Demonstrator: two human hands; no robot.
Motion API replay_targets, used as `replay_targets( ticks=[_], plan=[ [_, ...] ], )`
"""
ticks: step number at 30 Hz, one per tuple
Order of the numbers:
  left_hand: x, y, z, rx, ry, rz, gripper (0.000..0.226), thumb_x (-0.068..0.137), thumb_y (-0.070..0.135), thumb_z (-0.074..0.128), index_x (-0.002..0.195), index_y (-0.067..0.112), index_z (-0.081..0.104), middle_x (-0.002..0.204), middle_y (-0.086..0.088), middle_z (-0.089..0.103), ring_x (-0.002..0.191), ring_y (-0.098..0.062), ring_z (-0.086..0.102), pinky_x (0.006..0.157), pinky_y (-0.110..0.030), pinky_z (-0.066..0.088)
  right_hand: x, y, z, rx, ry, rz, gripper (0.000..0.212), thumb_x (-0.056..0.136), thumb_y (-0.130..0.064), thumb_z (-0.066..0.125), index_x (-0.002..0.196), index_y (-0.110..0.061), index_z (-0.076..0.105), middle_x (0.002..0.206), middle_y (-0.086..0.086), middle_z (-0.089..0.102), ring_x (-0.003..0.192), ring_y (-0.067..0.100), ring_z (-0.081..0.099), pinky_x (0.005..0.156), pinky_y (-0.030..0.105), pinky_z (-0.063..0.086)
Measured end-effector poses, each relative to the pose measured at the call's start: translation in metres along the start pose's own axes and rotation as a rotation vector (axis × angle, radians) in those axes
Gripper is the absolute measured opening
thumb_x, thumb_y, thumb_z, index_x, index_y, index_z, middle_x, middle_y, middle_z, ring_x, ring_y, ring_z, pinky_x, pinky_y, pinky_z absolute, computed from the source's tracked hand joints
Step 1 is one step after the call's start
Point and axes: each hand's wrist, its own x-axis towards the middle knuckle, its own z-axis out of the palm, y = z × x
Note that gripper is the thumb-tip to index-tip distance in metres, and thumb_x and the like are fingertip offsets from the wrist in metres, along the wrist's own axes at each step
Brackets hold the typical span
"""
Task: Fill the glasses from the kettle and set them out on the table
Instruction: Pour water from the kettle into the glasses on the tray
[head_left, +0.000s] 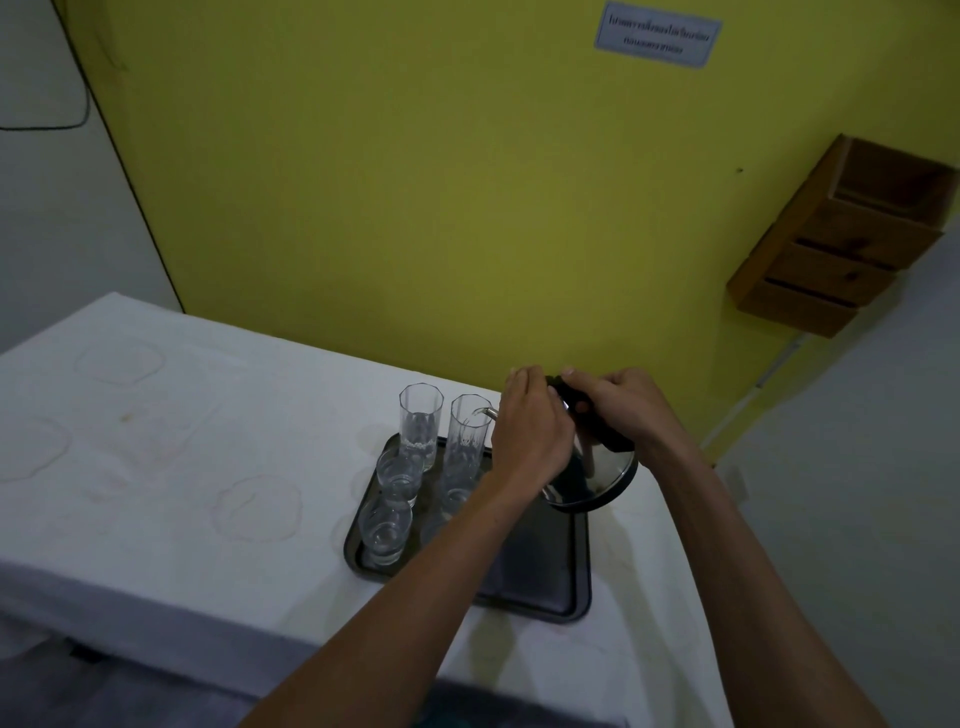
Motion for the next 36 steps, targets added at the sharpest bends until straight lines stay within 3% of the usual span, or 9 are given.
replay_targets(
  ticks=[10, 13, 17, 27, 30, 33, 36],
  plan=[
    [0.006, -0.005, 0.002, -0.025, 0.016, -0.002, 0.039, 0.104, 0.02, 0.029, 0.136, 0.001, 0.038, 0.146, -0.012, 0.039, 0.143, -0.03, 0.027, 0.115, -0.044, 0.028, 0.003, -0.002, 0.002, 0.005, -0.002, 0.005, 0.047, 0.086, -0.048, 0.074, 0.059, -0.011, 0.063, 0.04, -0.007, 0.055, 0.045, 0.017, 0.052, 0.047, 0.024, 0.038],
    [0.007, -0.005, 0.003, -0.02, 0.005, -0.015, 0.04, 0.104, 0.02, 0.028, 0.138, 0.002, 0.037, 0.149, -0.013, 0.037, 0.145, -0.029, 0.024, 0.117, -0.042, 0.025, 0.005, -0.002, 0.002, 0.002, -0.01, 0.006, 0.046, 0.085, -0.049, 0.074, 0.061, -0.011, 0.065, 0.045, -0.003, 0.058, 0.049, 0.02, 0.055, 0.049, 0.026, 0.042],
    [0.011, -0.01, 0.009, -0.003, 0.032, -0.029, 0.034, 0.102, 0.022, 0.029, 0.128, 0.004, 0.043, 0.134, -0.012, 0.046, 0.133, -0.033, 0.038, 0.107, -0.048, 0.038, 0.008, 0.0, 0.002, 0.0, -0.013, -0.007, 0.047, 0.082, -0.051, 0.076, 0.064, -0.009, 0.067, 0.055, 0.004, 0.063, 0.055, 0.024, 0.06, 0.056, 0.034, 0.049],
    [0.008, -0.009, 0.002, -0.019, 0.002, -0.008, 0.046, 0.105, 0.022, 0.028, 0.146, 0.002, 0.029, 0.155, -0.011, 0.03, 0.148, -0.026, 0.019, 0.12, -0.038, 0.021, 0.015, 0.003, 0.005, -0.002, -0.032, -0.009, 0.049, 0.078, -0.054, 0.077, 0.057, -0.013, 0.062, 0.051, 0.003, 0.06, 0.055, 0.024, 0.058, 0.057, 0.038, 0.047],
    [0.01, -0.01, 0.004, -0.023, 0.01, -0.008, 0.044, 0.104, 0.021, 0.028, 0.144, 0.002, 0.032, 0.151, -0.012, 0.034, 0.145, -0.027, 0.024, 0.118, -0.041, 0.025, 0.015, 0.002, 0.005, -0.017, -0.038, -0.016, 0.048, 0.077, -0.057, 0.076, 0.063, -0.012, 0.063, 0.055, 0.004, 0.06, 0.056, 0.024, 0.058, 0.057, 0.037, 0.046],
    [0.011, -0.012, 0.006, -0.024, 0.023, -0.014, 0.043, 0.104, 0.022, 0.029, 0.141, 0.003, 0.035, 0.147, -0.011, 0.039, 0.141, -0.029, 0.031, 0.114, -0.044, 0.031, 0.015, 0.002, 0.004, -0.031, -0.026, -0.019, 0.049, 0.079, -0.055, 0.076, 0.057, -0.014, 0.06, 0.052, 0.001, 0.061, 0.055, 0.023, 0.059, 0.058, 0.034, 0.046],
    [0.01, -0.011, 0.005, -0.023, 0.014, -0.023, 0.044, 0.104, 0.023, 0.028, 0.144, 0.004, 0.032, 0.15, -0.01, 0.035, 0.144, -0.027, 0.027, 0.115, -0.043, 0.029, 0.015, 0.002, 0.004, -0.035, -0.03, -0.019, 0.049, 0.081, -0.054, 0.076, 0.057, -0.013, 0.061, 0.05, 0.0, 0.06, 0.055, 0.023, 0.058, 0.058, 0.033, 0.046]
  ],
)
